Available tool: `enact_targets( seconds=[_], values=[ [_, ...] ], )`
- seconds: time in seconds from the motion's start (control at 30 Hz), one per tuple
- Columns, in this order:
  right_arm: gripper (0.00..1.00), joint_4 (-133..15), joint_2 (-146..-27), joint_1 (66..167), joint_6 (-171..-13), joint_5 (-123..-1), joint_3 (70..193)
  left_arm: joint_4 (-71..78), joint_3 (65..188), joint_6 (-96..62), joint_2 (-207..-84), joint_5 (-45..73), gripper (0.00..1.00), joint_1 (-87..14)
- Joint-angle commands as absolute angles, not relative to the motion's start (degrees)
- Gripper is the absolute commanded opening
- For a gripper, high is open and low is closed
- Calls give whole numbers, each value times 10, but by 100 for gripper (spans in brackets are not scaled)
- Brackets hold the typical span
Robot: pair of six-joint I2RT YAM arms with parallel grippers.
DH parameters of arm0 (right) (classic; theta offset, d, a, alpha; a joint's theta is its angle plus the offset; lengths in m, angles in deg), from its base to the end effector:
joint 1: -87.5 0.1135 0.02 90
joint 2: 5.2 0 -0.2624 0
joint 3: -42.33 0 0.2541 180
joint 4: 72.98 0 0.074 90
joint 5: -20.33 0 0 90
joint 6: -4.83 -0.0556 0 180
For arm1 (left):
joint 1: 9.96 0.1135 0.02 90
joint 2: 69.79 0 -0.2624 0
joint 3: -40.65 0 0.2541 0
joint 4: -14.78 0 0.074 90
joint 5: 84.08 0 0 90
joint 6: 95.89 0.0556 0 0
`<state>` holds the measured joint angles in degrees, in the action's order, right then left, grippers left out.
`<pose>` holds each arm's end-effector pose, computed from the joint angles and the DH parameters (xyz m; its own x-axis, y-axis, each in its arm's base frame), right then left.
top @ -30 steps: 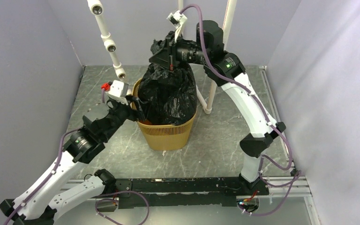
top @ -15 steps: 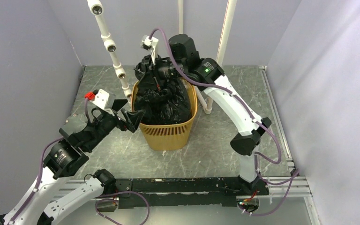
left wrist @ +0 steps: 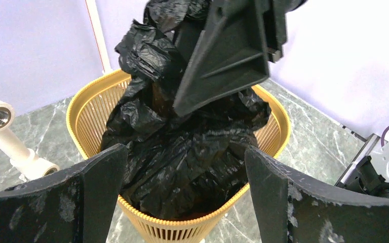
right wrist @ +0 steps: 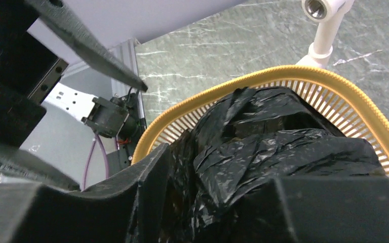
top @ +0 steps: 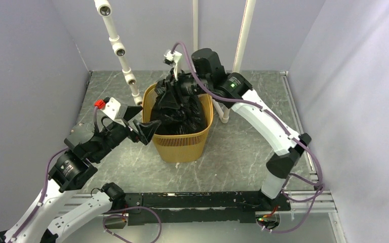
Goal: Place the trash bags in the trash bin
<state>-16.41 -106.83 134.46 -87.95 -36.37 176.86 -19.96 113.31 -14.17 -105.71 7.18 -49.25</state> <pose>0.2484 0.3107 0.4602 -0.3200 -0.2832 -0.9041 -0.9396 0.2169 0.2646 0.1081 -0.0900 0.4240 -0.0669 -0.1313 -0.9891 0.6472 0.7487 -0.1432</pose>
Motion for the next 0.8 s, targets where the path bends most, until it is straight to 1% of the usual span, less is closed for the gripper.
enact_targets(
  seconds=[0.0, 0.1, 0.23, 0.37, 0.47, 0.6, 0.7, 0.77],
  values=[
    [42, -258, -1007, 1344, -912, -373, 1702, -154, 1119, -153, -1042, 71, 91, -492],
    [46, -284, -981, 1344, -922, -364, 1679, -150, 1115, -161, -1034, 61, 92, -491],
    [49, -303, -950, 1344, -925, -369, 1645, -139, 1108, -167, -1032, 48, 91, -492],
    [49, -333, -910, 1344, -933, -385, 1584, -126, 1106, -194, -1046, 27, 92, -491],
    [46, -362, -873, 1344, -947, -401, 1522, -118, 1107, -291, -1061, -35, 93, -491],
    [48, -448, -817, 1344, -980, -403, 1420, -111, 1123, -332, -1078, -34, 93, -491],
    [49, -485, -792, 1345, -1002, -403, 1365, -105, 1135, -338, -1098, -8, 93, -491],
    [53, -513, -775, 1344, -1018, -400, 1333, -102, 1143, -341, -1116, 21, 93, -491]
  ],
)
